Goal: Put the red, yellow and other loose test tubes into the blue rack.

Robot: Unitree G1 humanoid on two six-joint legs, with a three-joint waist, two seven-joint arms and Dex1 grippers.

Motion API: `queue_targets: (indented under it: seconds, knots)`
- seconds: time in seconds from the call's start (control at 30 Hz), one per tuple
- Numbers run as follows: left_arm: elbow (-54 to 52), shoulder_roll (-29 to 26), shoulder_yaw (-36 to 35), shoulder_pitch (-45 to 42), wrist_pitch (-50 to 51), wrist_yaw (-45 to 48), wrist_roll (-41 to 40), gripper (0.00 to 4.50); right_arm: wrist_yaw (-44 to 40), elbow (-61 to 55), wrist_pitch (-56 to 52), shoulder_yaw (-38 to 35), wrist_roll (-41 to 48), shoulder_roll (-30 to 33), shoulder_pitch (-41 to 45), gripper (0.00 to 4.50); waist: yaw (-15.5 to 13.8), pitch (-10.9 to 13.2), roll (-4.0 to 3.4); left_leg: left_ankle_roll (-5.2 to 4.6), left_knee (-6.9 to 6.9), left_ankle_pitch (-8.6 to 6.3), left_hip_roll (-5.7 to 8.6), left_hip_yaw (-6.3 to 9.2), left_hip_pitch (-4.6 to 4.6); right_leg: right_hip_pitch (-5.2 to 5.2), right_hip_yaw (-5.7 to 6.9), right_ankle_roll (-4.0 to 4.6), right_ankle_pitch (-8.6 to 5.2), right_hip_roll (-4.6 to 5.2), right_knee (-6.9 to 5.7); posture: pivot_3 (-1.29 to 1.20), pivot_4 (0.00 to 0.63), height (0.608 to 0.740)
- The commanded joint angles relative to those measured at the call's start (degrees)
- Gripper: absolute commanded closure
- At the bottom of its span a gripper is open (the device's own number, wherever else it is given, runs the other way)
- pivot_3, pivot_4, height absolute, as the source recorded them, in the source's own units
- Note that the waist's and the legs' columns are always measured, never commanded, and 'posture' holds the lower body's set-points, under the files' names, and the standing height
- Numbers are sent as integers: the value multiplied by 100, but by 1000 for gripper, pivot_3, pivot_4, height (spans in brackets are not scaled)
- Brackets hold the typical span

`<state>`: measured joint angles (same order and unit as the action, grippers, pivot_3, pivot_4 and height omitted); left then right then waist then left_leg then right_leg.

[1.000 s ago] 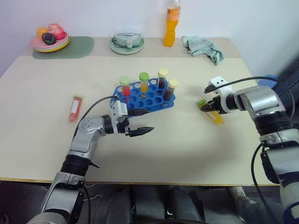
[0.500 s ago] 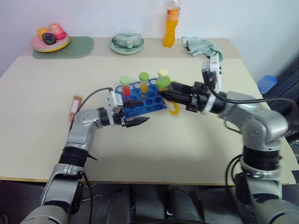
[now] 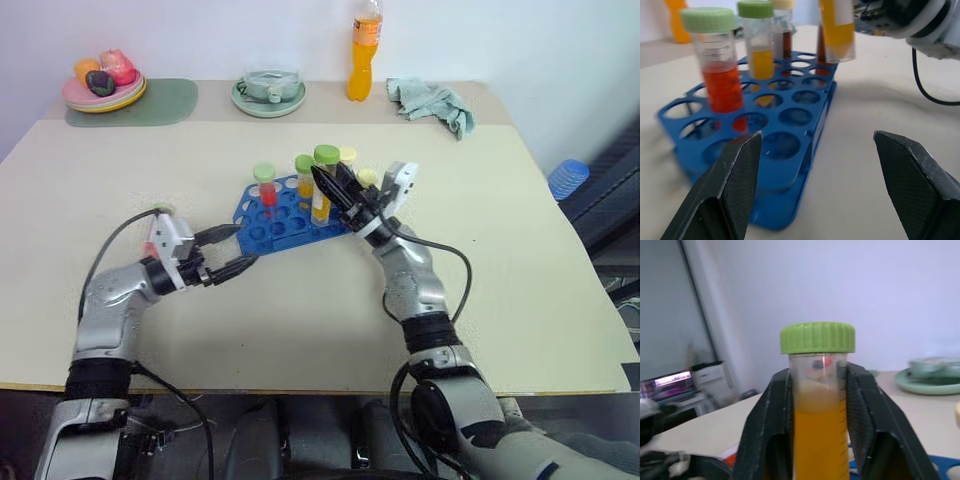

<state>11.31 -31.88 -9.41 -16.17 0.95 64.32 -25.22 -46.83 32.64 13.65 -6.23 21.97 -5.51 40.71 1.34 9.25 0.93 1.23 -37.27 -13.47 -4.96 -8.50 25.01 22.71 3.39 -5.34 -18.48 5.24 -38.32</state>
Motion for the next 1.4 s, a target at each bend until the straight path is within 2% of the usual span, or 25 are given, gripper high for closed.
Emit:
queue_targets:
  seconds: [0.03,0.4,0.77,0.9,1.07,1.13,1.4]
  knots:
    - [-473,-111,-189,154,129,-136,-171,838,33,786,908,-60,-136,-170,425,3709,5,0,0,0,0,0,0,0,0,1,0,0,0,0,0,0,150,740]
    - [-1399,-400,-506,646,541,-560,-335,838,245,2759,2147,-245,-457,-120,1063,3709,158,0,-1,10,3,6,-2,4,-7,0,-1,1,0,0,-14,0,150,740]
    - [-1969,-438,-466,766,877,-928,-407,838,397,3287,2744,-247,-765,-131,1093,3709,140,0,-2,11,2,6,-2,5,-11,-6,-2,1,0,1,-16,0,150,740]
    - [-1966,-414,-483,770,910,-972,-463,838,144,3266,2858,-296,-683,-222,971,3709,139,0,-2,11,3,6,-2,5,-11,-6,-2,1,0,1,-16,0,150,740]
    - [-1968,-360,-603,719,1074,-1294,-533,838,50,3171,2844,-312,-668,-283,888,1281,147,0,-2,11,4,6,-2,6,-11,-5,-3,1,0,1,-15,0,150,740]
    - [-1904,-375,-565,696,1006,-1577,-259,838,131,3045,2898,-213,-800,-286,832,348,152,0,-2,12,4,7,-3,15,-11,-4,-3,1,0,1,-17,0,150,740]
    - [-1918,44,-591,506,705,-3218,732,838,71,1723,2497,371,-1013,-236,131,348,131,0,-2,11,6,6,-1,24,-12,-6,-4,1,0,4,-14,0,150,740]
